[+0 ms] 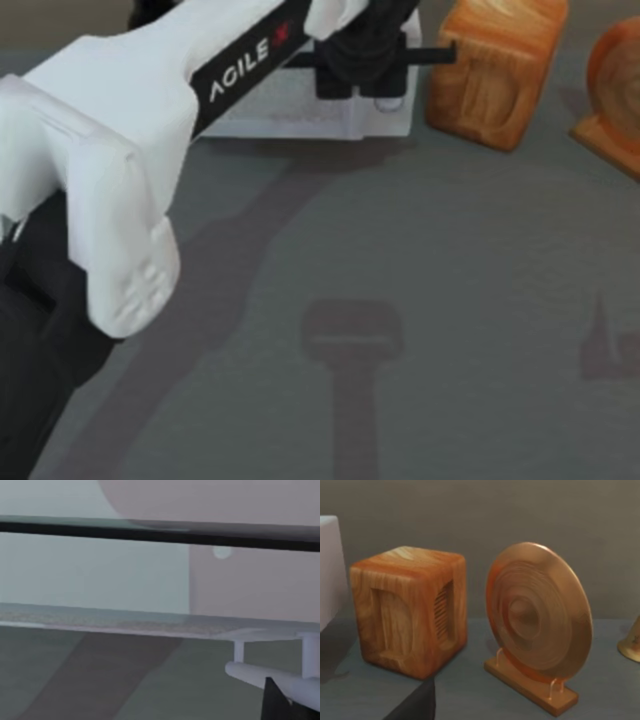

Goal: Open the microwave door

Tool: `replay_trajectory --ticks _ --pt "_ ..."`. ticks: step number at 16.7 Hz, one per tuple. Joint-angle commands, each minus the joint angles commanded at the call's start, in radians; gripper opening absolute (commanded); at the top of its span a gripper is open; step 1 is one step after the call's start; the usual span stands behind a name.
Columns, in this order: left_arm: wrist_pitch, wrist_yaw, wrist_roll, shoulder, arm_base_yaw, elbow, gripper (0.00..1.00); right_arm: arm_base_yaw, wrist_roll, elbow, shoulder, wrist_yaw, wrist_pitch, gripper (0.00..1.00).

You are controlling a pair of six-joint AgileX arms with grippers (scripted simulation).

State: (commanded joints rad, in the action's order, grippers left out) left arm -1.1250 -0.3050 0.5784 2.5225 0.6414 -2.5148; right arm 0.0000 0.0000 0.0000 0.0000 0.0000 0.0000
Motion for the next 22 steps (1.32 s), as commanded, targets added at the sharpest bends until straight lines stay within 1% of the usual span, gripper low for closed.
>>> replay_trajectory --ticks 4,10,22 --pt "0.004 0.006 0.004 0.002 0.010 0.001 0.00 0.000 0.000 0.000 0.000 0.000 0.000 1.00" --pt "0.058 0.012 -0.027 -0.057 -0.001 0.106 0.00 0.000 0.000 0.000 0.000 0.000 0.000 1.00" --pt "0.060 0.012 -0.029 -0.059 -0.001 0.110 0.00 0.000 0.000 0.000 0.000 0.000 0.000 1.00"
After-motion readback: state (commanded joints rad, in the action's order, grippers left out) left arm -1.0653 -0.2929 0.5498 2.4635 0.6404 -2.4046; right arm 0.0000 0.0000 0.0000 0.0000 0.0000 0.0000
